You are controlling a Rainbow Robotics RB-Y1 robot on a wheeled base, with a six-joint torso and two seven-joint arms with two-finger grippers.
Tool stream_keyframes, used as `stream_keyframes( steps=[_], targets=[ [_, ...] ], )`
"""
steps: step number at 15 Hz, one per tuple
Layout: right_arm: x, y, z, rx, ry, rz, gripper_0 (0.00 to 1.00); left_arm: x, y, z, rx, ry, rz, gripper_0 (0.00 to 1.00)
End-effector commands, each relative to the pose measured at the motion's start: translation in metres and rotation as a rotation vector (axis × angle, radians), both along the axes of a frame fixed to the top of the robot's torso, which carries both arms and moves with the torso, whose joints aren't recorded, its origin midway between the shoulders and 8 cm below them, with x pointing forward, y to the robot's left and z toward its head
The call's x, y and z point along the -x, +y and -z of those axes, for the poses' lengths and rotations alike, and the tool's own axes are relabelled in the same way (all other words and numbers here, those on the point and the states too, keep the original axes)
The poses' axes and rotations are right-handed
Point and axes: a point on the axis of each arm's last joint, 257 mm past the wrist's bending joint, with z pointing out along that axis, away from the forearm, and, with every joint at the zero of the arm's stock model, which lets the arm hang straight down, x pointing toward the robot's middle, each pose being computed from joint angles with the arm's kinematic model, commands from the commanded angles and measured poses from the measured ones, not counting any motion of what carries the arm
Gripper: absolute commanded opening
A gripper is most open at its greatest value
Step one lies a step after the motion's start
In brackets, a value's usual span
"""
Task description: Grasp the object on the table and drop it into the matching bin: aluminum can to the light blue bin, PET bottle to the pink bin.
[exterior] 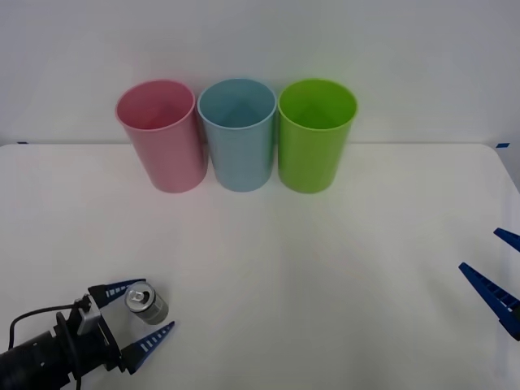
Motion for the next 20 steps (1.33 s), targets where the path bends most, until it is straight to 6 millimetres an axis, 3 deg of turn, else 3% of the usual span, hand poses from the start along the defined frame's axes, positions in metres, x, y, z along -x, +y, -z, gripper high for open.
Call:
stream_keyframes(
  steps=[1,4,5,6,7,8,9,20],
  targets=[
    [0.000,0.000,0.000,0.000,0.000,0.000,1.00,-0.005,-0.003,0.000,-0.008,-0.006,0.000,1.00],
    [0.000,0.000,0.000,0.000,0.000,0.000,1.00,-0.006,-0.005,0.000,-0.006,-0.006,-0.002,1.00],
    [0.000,0.000,0.000,0.000,0.000,0.000,1.00,-0.006,-0.005,0.000,-0.006,-0.008,0.000,0.91],
    [0.000,0.000,0.000,0.000,0.000,0.000,1.00,-0.006,-0.005,0.000,-0.006,-0.006,-0.002,0.67],
    [0.000,0.000,0.000,0.000,0.000,0.000,1.00,-0.006,-0.005,0.000,-0.007,-0.007,-0.002,0.27],
    [0.000,0.000,0.000,0.000,0.000,0.000,1.00,-0.006,-0.005,0.000,-0.009,-0.010,-0.001,0.11],
    [0.000,0.000,0.000,0.000,0.000,0.000,1.00,-0.006,-0.005,0.000,-0.011,-0.012,0.000,0.03],
    [0.000,0.000,0.000,0.000,0.000,0.000,1.00,-0.006,0.006,-0.006,0.011,-0.014,-0.029,0.00]
  ],
)
